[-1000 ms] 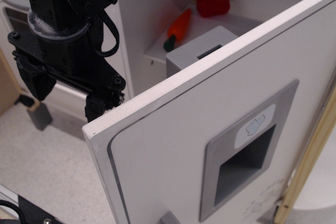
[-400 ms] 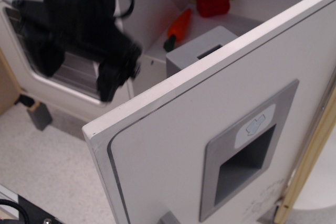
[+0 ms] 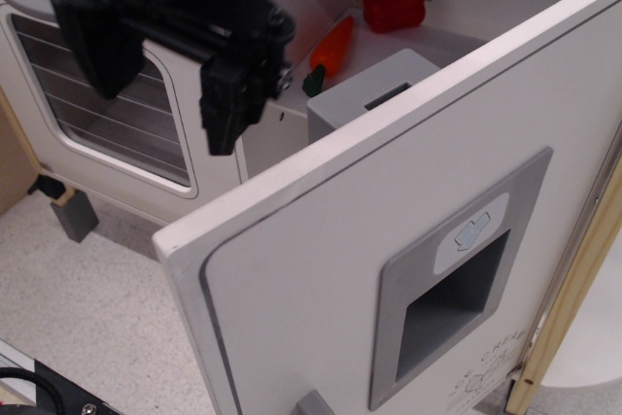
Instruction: Close fridge
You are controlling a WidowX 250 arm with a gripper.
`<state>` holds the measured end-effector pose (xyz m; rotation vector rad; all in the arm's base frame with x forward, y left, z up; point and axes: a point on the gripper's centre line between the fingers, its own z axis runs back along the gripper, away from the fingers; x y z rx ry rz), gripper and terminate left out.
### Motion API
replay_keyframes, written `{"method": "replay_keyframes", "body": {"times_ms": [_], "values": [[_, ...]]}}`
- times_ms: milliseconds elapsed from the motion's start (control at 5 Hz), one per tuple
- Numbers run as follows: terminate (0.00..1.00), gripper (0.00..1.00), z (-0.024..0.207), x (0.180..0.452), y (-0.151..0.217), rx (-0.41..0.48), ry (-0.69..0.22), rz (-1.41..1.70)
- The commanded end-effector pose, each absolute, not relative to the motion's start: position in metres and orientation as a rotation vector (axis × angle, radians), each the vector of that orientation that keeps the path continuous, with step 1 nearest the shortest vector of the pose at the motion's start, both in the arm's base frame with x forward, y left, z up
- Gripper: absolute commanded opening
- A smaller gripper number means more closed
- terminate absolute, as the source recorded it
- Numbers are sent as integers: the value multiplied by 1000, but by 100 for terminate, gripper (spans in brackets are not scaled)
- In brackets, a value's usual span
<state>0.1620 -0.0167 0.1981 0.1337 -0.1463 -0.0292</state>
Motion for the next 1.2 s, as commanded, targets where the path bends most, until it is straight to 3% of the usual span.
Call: {"method": "replay_keyframes", "body": {"times_ms": [0, 400, 600, 1000], "values": [[0, 100, 228, 150, -37, 77, -160, -119], [0, 100, 235, 137, -51, -7, -173, -152], [0, 100, 227, 134, -58, -8, -156, -155], [0, 100, 209, 139, -57, 80, -161, -126]]}}
